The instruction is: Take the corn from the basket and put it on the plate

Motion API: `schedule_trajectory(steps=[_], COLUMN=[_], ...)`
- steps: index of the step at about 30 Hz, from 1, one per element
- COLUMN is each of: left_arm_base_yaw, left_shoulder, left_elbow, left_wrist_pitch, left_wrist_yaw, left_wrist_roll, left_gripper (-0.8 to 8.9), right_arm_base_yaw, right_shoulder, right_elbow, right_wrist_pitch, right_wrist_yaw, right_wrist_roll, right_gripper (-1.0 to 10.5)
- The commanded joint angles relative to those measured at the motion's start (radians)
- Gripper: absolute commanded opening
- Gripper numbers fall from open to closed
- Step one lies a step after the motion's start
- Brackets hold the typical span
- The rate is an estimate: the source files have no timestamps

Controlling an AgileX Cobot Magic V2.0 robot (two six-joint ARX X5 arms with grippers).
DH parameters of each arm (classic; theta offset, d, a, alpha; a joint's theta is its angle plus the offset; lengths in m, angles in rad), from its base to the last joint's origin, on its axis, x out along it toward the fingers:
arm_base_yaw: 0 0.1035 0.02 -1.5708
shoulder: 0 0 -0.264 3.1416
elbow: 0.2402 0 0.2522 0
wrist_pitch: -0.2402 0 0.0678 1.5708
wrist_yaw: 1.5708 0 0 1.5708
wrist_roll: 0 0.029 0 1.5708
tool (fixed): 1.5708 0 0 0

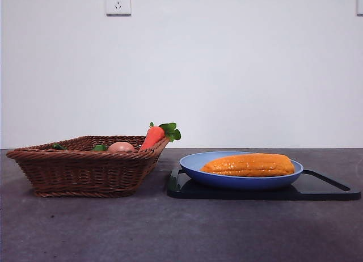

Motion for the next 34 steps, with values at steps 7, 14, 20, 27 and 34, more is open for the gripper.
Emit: schedule_trajectory(steps=[7, 14, 20, 27, 34], left_arm_base_yaw=[0.004, 0.004, 0.004, 0.004, 0.004], left_shoulder=[-0.001, -0.001, -0.001, -0.001, -0.001], left_elbow=[-0.018, -0.018, -0.018, -0.018, -0.018], left_wrist_pitch=[-0.032, -0.032, -0.032, -0.032, -0.032], left_wrist_yaw=[0.001, 0.001, 0.001, 0.001, 0.001], left_wrist_roll=[-0.004, -0.004, -0.004, -0.004, -0.004], left_gripper=[0.07, 0.06, 0.07, 0.07, 0.07], right_arm_base_yaw=[-0.007, -0.006, -0.006, -0.006, -0.006], right_shoulder=[-0.228, -0.338, -0.365, -0.365, -0.365], right_elbow=[-0.230, -0.351, -0.405, -0.405, -0.405], right_wrist_pitch=[0.045, 0.047, 0.026, -0.105, -0.118], right_wrist_yaw=[0.151, 0.188, 0.188, 0.188, 0.187], right_wrist_roll=[0.011, 0.013, 0.029, 0.029, 0.031], right_gripper=[0.0, 0.0, 0.0, 0.0, 0.0])
